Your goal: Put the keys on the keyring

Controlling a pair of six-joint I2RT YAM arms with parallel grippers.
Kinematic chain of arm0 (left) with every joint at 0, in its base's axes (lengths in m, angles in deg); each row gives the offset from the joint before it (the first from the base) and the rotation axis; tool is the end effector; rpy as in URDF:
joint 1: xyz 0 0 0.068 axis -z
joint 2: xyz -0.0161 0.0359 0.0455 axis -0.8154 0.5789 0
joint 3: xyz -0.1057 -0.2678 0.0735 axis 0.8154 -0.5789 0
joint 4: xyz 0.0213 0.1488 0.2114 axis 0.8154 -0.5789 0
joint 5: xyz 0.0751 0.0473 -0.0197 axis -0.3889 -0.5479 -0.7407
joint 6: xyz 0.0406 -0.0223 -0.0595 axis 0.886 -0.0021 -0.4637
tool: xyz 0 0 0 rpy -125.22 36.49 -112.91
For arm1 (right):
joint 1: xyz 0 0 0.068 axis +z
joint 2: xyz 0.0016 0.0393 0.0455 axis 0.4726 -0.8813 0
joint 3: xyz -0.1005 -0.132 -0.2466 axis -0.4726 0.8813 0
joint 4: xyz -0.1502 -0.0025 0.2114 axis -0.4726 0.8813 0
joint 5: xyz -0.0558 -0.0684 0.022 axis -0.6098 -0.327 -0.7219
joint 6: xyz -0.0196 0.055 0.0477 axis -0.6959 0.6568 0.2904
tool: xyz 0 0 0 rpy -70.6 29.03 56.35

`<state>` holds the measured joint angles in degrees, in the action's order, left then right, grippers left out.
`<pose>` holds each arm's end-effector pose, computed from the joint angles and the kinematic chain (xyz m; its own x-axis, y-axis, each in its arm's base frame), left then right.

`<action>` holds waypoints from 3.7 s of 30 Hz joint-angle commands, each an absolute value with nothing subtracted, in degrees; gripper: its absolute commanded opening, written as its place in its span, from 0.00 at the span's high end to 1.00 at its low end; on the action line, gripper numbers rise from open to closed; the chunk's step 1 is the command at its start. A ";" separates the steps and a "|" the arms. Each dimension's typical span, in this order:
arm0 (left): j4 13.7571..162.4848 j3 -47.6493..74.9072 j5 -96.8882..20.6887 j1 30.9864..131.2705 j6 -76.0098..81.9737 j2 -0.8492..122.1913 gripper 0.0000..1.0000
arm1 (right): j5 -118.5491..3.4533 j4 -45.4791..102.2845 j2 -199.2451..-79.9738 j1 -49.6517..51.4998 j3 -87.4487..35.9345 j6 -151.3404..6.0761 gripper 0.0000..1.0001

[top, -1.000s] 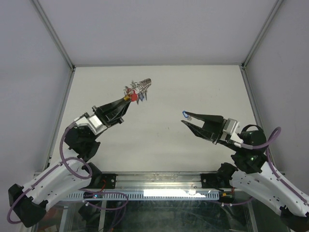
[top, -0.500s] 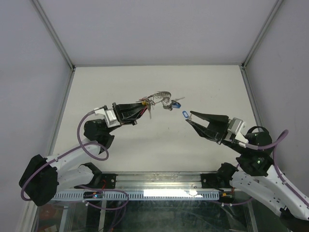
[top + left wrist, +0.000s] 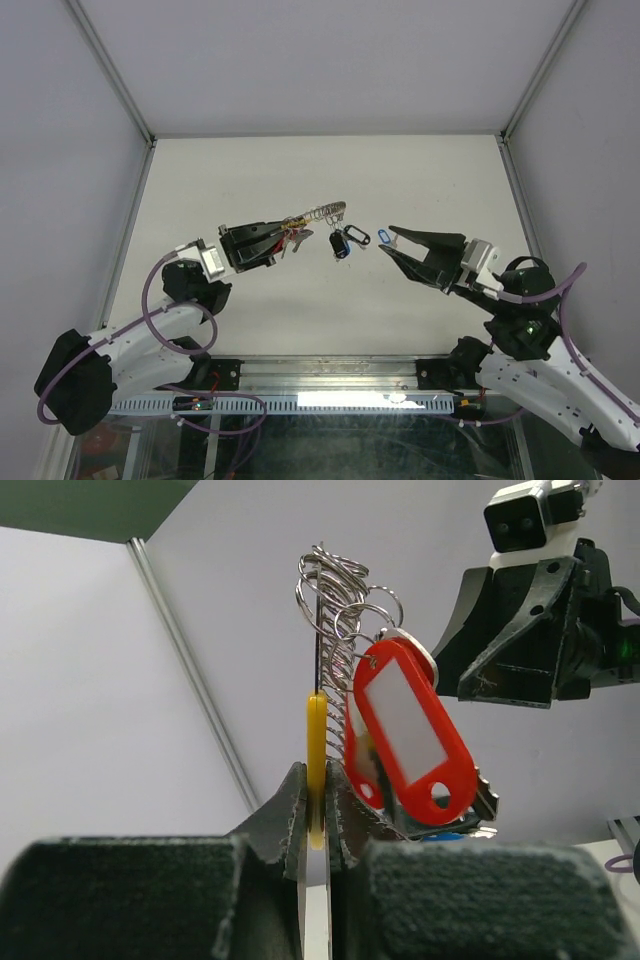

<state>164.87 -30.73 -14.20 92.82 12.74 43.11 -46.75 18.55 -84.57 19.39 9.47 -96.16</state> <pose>0.1288 -0.1444 0.3849 0.5659 -0.4794 -0.6708 0.8173 0.4336 0.3795 0.0551 0.0900 0.4127 0.5165 0.1609 -0.8411 -0.7803 0.4929 -0.3849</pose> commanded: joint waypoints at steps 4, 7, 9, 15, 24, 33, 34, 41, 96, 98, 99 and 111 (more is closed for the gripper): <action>163.91 -30.41 -13.50 92.81 16.87 39.75 1.00 | -44.48 15.75 -88.41 19.33 3.18 -94.62 0.63; 159.74 -30.22 -13.91 92.84 19.26 38.26 1.00 | -44.39 14.81 -89.59 19.32 3.12 -100.79 0.64; 156.56 -29.97 -13.86 92.84 20.66 37.36 1.00 | -43.42 14.09 -90.67 19.35 3.03 -107.54 0.64; 153.44 -29.84 -12.97 92.85 21.90 35.95 1.00 | -34.95 13.14 -96.22 19.38 -0.67 -115.57 0.57; 153.00 -30.67 -12.09 92.85 22.08 35.64 1.00 | -31.37 10.50 -102.05 22.71 -4.32 -115.74 0.54; 153.53 -30.01 -9.91 92.79 21.21 36.33 1.00 | -35.77 2.56 -106.59 24.86 -4.15 -109.29 0.49; 153.47 -29.94 -9.63 92.85 21.12 36.38 1.00 | -35.98 1.53 -106.94 24.95 -3.91 -108.97 0.49; 153.27 -30.01 -8.71 92.86 20.74 35.92 1.00 | -36.72 -1.79 -108.94 25.54 -3.74 -107.39 0.53; 144.70 -29.28 -9.94 92.80 28.27 33.09 1.00 | -42.25 10.97 -102.58 26.82 -4.19 -98.09 0.71; 143.76 -29.12 -10.70 92.86 29.54 32.86 1.00 | -43.35 11.72 -102.52 26.83 -4.72 -95.85 0.70; 143.31 -29.04 -11.13 92.86 30.31 32.75 1.00 | -44.56 11.72 -102.68 26.82 -4.80 -94.39 0.70; 140.78 -28.15 -13.85 92.84 35.34 32.85 1.00 | -43.39 11.43 -105.80 26.90 -6.25 -83.58 0.66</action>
